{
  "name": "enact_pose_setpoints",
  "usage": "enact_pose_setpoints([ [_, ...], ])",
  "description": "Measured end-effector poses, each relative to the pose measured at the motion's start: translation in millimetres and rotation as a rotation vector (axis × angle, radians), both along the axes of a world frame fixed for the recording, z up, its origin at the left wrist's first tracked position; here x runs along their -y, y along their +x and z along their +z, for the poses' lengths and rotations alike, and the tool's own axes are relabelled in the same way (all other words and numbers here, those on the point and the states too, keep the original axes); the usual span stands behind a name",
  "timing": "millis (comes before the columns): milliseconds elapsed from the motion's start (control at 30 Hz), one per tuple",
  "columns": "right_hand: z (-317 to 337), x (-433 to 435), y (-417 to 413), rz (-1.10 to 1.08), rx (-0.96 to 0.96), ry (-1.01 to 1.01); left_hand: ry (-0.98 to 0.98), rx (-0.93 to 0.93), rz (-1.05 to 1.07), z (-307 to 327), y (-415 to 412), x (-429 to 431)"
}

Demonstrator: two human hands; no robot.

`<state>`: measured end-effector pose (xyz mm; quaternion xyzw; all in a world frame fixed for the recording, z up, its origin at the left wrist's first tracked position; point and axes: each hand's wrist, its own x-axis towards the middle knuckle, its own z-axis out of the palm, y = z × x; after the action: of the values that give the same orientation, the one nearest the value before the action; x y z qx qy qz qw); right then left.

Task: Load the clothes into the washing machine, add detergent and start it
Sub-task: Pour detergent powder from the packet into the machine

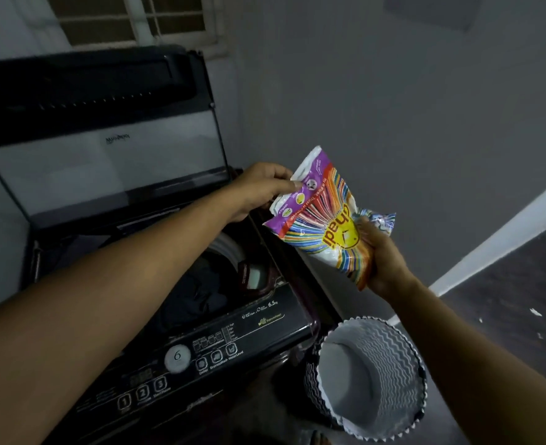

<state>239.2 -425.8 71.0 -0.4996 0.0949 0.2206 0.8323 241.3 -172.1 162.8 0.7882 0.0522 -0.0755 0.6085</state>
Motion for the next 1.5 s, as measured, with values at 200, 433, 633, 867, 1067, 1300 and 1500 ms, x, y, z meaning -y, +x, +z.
enact_pose_setpoints([
  [200,19.4,-17.4,11.0,0.19,-0.061,0.194,-0.049,0.022,0.111,52.1,-7.1,17.2],
  [433,39.5,-62.0,9.2,0.423,-0.105,0.361,-0.117,0.06,0.313,105.1,-45.2,16.0],
  [633,50.4,-120.4,-26.7,0.54,-0.128,0.396,-0.242,0.168,0.521,112.1,-135.0,-13.4],
  [867,58.2,-183.8,-113.9,0.67,-0.171,0.445,-0.232,0.231,0.785,75.0,-268.4,-11.8],
  [1067,65.7,-213.4,-214.1,0.872,-0.171,0.493,-0.138,0.453,1.21,32.3,-347.7,17.4],
  [1300,60.8,-209.4,-309.3,1.208,-0.02,0.017,-0.163,0.596,1.456,13.8,-452.2,24.3],
  [1500,51.6,-213.2,-349.8,1.259,0.433,-0.247,0.023,0.482,1.488,-1.2,-550.4,33.4],
])
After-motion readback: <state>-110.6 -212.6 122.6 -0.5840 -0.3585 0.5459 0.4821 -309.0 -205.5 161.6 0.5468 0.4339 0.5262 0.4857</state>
